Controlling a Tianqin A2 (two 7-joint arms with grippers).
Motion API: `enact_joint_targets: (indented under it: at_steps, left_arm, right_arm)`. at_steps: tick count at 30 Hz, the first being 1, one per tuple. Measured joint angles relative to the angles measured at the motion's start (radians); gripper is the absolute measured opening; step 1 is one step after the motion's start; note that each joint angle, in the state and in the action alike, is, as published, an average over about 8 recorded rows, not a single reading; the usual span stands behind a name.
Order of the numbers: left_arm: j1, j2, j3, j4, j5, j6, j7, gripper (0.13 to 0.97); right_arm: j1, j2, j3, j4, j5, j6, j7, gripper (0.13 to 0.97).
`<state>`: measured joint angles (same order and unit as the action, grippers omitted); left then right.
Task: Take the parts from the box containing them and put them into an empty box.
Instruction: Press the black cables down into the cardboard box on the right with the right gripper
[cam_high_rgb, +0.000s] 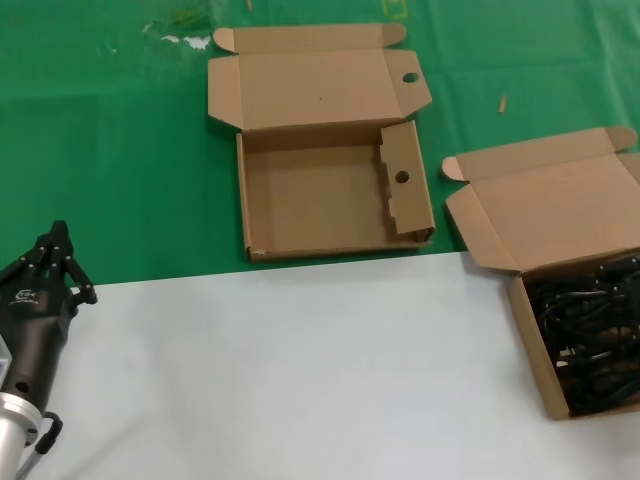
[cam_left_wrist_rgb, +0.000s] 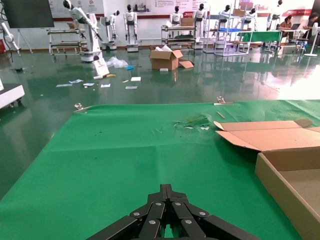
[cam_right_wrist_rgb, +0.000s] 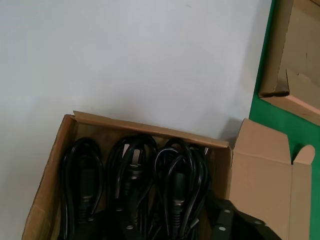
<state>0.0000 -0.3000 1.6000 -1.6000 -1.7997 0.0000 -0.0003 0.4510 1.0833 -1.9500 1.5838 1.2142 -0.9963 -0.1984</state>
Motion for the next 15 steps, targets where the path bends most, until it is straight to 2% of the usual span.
enact_joint_targets:
  at_steps: [12,15]
  left_arm:
    - [0.000,0.000,0.000,0.000,0.000,0.000,0.000,0.140]
    - [0.000,0.000,0.000,0.000,0.000,0.000,0.000,0.140]
  right_arm:
    - [0.015,-0.034,-0.004,-0.035,-0.022,-0.001,-0.001,0.298]
    - [0.013,-0.037,-0.002,-0.040,-0.021,0.002,-0.003,0.298]
